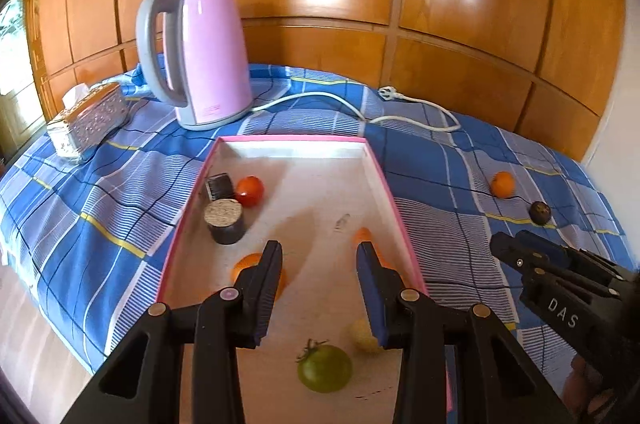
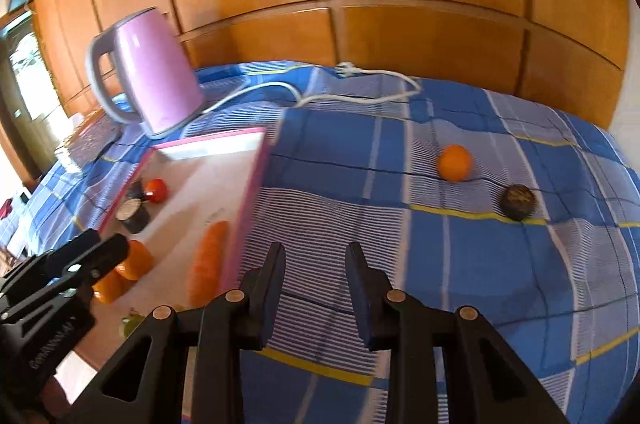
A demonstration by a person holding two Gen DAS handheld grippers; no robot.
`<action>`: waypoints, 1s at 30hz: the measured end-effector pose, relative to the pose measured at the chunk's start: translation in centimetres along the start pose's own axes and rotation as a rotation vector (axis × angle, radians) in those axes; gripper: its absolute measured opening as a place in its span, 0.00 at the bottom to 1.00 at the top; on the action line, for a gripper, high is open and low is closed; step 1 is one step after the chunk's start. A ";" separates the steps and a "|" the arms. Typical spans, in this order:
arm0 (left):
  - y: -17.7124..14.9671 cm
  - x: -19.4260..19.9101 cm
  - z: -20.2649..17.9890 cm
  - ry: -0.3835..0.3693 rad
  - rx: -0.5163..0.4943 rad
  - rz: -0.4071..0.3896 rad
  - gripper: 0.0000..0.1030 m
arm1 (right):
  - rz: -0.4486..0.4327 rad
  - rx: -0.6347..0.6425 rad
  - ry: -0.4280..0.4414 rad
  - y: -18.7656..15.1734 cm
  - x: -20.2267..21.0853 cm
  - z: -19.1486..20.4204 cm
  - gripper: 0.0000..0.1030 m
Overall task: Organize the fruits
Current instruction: 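Withdraw both open grippers from the tray toward the orange and passion fruit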
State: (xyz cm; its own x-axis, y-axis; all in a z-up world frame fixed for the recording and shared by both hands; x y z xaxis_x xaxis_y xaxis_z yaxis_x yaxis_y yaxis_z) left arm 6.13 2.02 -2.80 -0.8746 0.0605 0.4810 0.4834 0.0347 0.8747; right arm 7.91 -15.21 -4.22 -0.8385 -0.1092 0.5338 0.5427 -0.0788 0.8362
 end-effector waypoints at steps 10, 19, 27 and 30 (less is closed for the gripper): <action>-0.2 -0.2 -3.3 -0.055 -0.057 0.012 0.38 | 0.017 -0.071 -0.119 -1.2 0.9 -5.8 0.30; -0.8 -0.7 -6.1 -0.103 -0.116 0.033 0.38 | 0.030 -0.135 -0.210 -2.2 1.3 -10.1 0.30; -1.5 -1.6 -8.4 -0.145 -0.159 0.062 0.38 | 0.038 -0.185 -0.275 -2.7 1.1 -13.1 0.36; -1.8 -1.9 -9.0 -0.159 -0.171 0.072 0.38 | 0.037 -0.200 -0.295 -2.7 0.8 -14.4 0.38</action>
State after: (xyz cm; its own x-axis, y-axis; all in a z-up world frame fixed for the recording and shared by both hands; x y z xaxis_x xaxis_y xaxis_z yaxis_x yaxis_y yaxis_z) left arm 6.58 -7.16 -4.71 -0.8146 0.2137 0.5392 0.5196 -0.1442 0.8422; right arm 6.50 -29.38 -7.87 -0.7801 0.1733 0.6011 0.5475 -0.2757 0.7901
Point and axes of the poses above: each gripper's, at about its wrist camera, not at the fingertips, and x roughly against the way its jaws point, z to its left, y to its top, the point moved 2 cm from there along -x, roughly the way its jaws point, and after that the axes turned 13 degrees about -z, right-handed, at the moved point
